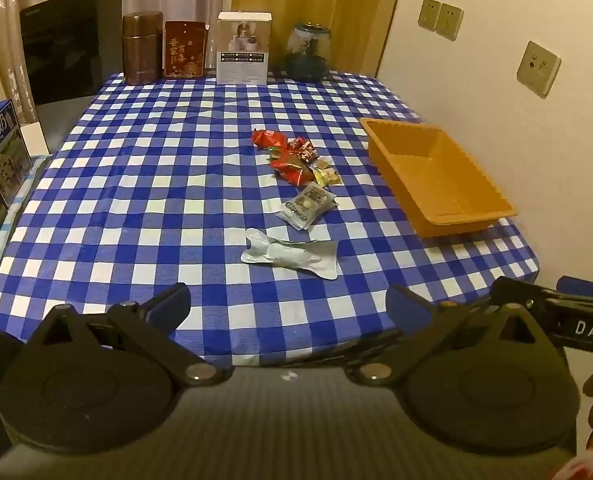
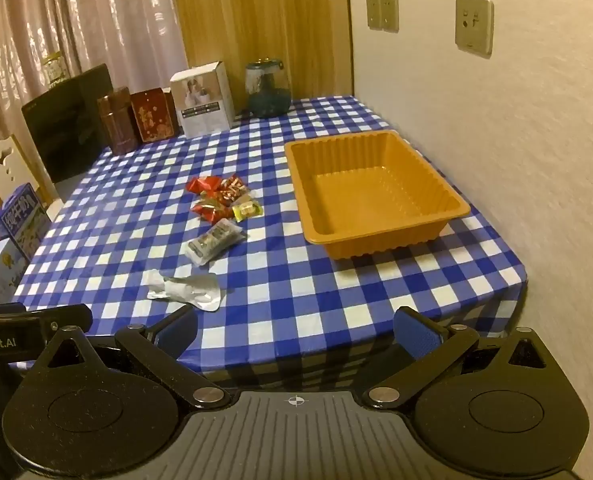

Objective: Organize snacks

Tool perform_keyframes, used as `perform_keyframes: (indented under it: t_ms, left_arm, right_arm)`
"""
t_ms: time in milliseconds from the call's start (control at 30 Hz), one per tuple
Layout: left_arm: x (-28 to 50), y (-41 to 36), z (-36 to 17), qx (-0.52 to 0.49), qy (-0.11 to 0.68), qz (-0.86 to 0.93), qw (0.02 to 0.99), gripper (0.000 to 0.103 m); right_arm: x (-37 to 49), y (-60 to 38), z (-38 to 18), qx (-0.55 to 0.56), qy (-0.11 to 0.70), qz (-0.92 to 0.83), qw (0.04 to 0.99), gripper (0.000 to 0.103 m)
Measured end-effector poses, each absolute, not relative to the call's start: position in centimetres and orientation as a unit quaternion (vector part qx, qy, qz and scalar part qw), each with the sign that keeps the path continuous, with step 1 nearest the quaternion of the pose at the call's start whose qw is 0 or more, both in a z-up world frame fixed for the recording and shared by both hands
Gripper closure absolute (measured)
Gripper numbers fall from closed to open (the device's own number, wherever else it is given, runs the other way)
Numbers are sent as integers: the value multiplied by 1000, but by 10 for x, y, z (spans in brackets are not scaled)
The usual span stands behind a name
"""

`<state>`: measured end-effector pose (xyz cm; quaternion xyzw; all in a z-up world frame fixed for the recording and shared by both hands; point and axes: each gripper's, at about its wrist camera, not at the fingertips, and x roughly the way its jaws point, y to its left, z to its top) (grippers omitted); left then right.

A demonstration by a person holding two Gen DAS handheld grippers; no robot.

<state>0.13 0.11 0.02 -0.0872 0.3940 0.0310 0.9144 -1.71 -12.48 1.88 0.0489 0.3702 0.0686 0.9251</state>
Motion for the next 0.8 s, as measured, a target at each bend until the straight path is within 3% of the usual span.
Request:
perform_keyframes:
  t_ms: [800]
  left_arm:
    - [-2, -1, 5, -89, 386, 20, 918, 0]
  right_arm:
    - [-18, -123, 22, 45, 367, 69, 927, 0]
